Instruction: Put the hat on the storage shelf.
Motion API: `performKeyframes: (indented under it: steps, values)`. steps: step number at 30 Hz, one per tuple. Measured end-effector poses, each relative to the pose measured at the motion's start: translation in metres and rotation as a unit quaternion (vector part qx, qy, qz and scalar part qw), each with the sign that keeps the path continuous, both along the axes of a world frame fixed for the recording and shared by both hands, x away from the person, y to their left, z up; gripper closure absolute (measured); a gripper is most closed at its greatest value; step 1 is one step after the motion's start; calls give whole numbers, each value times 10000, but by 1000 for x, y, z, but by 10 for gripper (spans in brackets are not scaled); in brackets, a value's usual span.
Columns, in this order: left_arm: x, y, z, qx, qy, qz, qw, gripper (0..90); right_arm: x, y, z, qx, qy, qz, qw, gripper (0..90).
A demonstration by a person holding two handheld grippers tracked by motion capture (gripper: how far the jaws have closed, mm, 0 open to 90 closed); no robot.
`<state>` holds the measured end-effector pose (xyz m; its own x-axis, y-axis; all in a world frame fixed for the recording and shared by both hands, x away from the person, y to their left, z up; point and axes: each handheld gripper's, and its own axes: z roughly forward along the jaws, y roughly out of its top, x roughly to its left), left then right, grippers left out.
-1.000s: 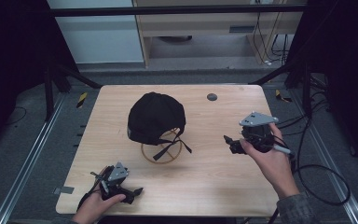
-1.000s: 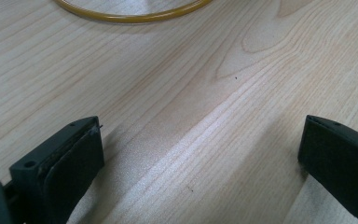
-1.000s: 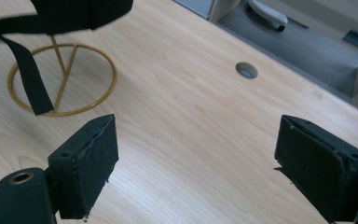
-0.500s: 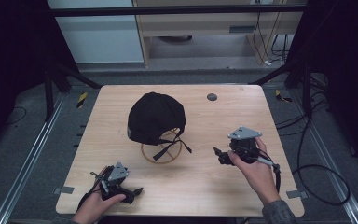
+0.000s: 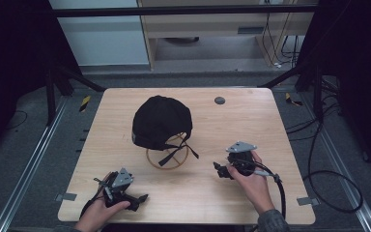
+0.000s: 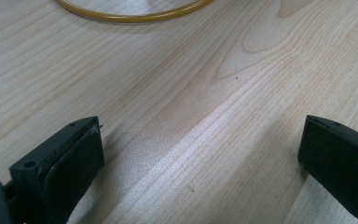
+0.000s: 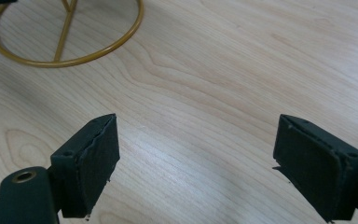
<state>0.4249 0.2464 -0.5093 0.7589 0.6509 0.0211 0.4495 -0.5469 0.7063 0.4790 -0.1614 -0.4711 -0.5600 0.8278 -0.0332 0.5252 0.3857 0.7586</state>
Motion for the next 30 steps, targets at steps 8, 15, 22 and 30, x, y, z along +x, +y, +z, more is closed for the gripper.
performKeyframes:
  steps: [8, 15, 22, 30]
  values:
    - [0, 0, 0, 12, 1, -6, 10000, 0, 12, 12, -16, 123, 126, -73, 9998, 144]
    - [0, 0, 0, -8, 1, 5, 10000, 0, 15, 17, -30, 1, 303, -117, 9995, 129]
    - [0, 0, 0, 5, 2, -4, 10000, 0, 17, 19, -37, -68, 320, -184, 9993, 101]
    - [1, 0, 0, 7, 4, -38, 10000, 0, 16, 17, -40, 8, 211, -200, 9996, 79]
